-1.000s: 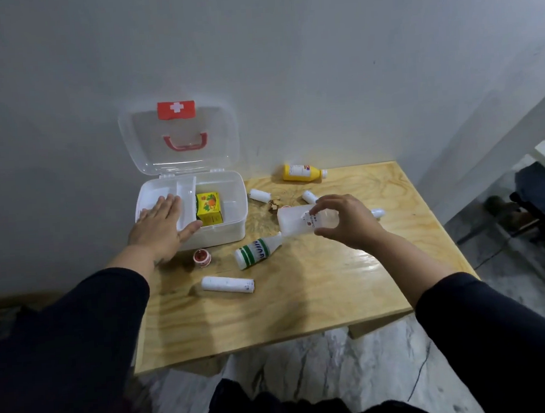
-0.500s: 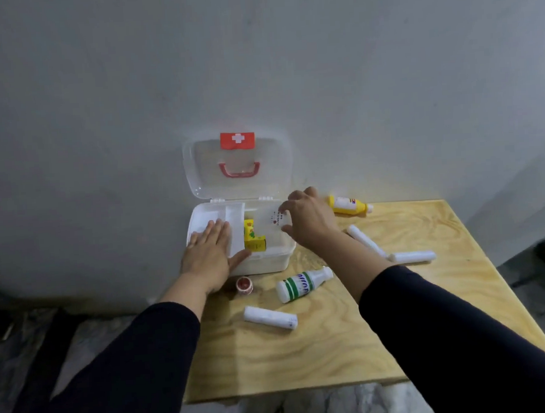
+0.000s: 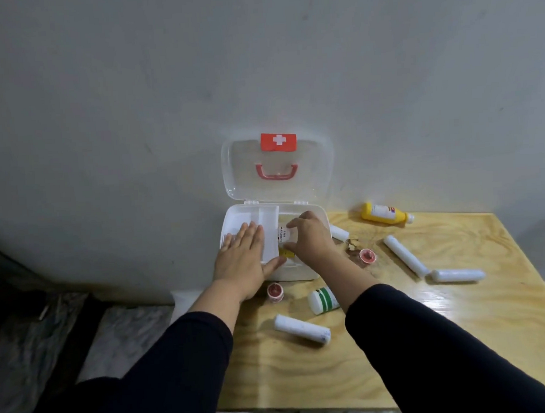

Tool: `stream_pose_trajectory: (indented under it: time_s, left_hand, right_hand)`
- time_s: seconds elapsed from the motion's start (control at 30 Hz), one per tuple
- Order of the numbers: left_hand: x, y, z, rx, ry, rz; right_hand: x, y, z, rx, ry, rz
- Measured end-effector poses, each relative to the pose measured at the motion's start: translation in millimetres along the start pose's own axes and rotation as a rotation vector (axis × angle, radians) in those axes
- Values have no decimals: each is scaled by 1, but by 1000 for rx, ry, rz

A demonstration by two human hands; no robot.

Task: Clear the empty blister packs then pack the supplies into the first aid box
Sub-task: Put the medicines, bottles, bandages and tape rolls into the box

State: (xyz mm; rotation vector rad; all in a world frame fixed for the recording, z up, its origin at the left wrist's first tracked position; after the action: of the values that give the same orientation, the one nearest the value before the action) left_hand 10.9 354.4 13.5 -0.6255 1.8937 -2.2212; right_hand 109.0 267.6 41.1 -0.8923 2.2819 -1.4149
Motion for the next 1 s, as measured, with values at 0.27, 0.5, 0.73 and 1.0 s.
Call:
stream_pose_trajectory:
  time_s: [0.27,0.5,0.73,1.0]
  left_hand:
    - [-2,2,-1,-10,-11,-5]
    - [-2,2,-2,0,-7,-8]
    - [-2,3,-2,-3,-26,-12]
    - [-3,4,-4,-15,-36,-6]
  right_hand:
    - [-1,-4,3,11,-38,-59]
    - [44,-69,35,-41,-110,227]
    - [92,-39,103,-148,49,93]
    - [119,-3,132,-203,151,-24]
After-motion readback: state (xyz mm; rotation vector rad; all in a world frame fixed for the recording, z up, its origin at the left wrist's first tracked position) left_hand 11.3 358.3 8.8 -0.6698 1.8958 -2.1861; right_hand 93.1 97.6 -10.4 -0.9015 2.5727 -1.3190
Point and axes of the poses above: each hand's wrist, its own x-axis away from the middle knuckle, its own y-axis out of the palm, z = x × y, the point moved 10 cm from there along -x, towards the middle knuckle, and after that the axes turned 5 degrees about -y, right-handed, at the moved point
